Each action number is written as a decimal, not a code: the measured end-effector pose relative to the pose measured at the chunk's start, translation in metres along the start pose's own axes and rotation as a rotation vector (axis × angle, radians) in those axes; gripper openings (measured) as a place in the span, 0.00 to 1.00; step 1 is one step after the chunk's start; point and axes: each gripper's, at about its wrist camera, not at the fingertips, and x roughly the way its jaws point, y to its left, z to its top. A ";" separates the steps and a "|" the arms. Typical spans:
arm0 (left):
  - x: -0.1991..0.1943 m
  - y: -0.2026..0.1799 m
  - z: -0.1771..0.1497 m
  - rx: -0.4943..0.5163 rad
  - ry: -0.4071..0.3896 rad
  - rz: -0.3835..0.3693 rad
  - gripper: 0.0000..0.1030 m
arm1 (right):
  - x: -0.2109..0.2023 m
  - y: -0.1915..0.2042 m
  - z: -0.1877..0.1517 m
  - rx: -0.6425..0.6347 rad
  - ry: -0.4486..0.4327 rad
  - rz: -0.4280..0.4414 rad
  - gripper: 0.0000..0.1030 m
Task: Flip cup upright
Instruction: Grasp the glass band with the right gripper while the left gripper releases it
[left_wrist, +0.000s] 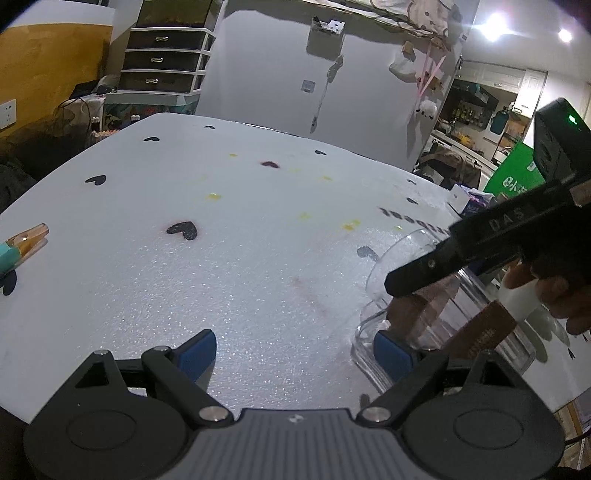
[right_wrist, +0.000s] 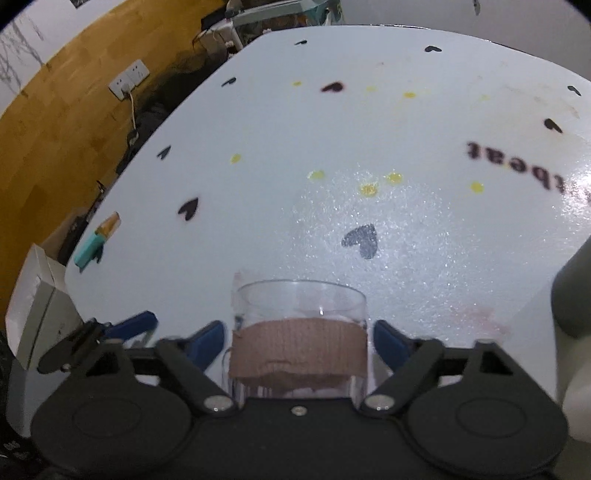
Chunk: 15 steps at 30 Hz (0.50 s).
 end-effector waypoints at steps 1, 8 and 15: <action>0.000 0.000 0.001 0.000 -0.002 0.000 0.89 | -0.003 0.000 -0.001 -0.009 -0.008 -0.001 0.75; -0.007 -0.008 0.000 0.025 -0.042 0.021 0.89 | -0.045 0.011 -0.028 -0.133 -0.184 -0.052 0.75; -0.015 -0.020 -0.002 0.054 -0.081 0.031 0.92 | -0.078 0.007 -0.060 -0.166 -0.329 -0.078 0.75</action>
